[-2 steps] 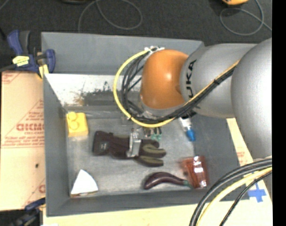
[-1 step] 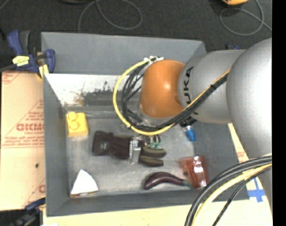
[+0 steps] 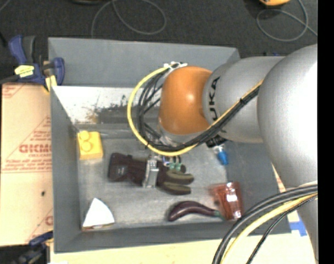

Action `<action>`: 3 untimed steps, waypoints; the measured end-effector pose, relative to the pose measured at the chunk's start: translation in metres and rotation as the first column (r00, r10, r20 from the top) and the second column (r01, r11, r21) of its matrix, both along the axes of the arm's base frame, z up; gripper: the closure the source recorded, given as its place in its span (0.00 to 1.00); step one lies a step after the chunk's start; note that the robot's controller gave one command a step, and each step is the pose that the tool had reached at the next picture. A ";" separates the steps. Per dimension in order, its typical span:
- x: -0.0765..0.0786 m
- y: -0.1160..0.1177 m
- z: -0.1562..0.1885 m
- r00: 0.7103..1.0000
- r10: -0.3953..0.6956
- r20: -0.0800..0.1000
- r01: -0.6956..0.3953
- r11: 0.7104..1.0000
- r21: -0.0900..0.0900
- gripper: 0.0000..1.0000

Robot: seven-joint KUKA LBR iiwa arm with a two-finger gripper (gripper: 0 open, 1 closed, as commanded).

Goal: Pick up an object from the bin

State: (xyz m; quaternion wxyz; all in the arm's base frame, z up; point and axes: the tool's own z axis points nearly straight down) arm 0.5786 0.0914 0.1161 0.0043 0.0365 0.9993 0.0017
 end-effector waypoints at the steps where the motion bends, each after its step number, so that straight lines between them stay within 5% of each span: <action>1: -0.009 -0.027 -0.046 0.998 -0.062 -0.010 0.062 0.998 -0.001 0.00; 2: -0.018 0.005 -0.045 0.978 -0.210 -0.001 0.210 0.978 0.002 1.00; 3: -0.018 0.005 -0.045 0.978 -0.210 -0.001 0.210 0.978 0.002 1.00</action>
Offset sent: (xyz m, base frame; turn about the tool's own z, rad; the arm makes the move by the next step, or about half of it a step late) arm -0.0184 0.0053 -0.0461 0.2133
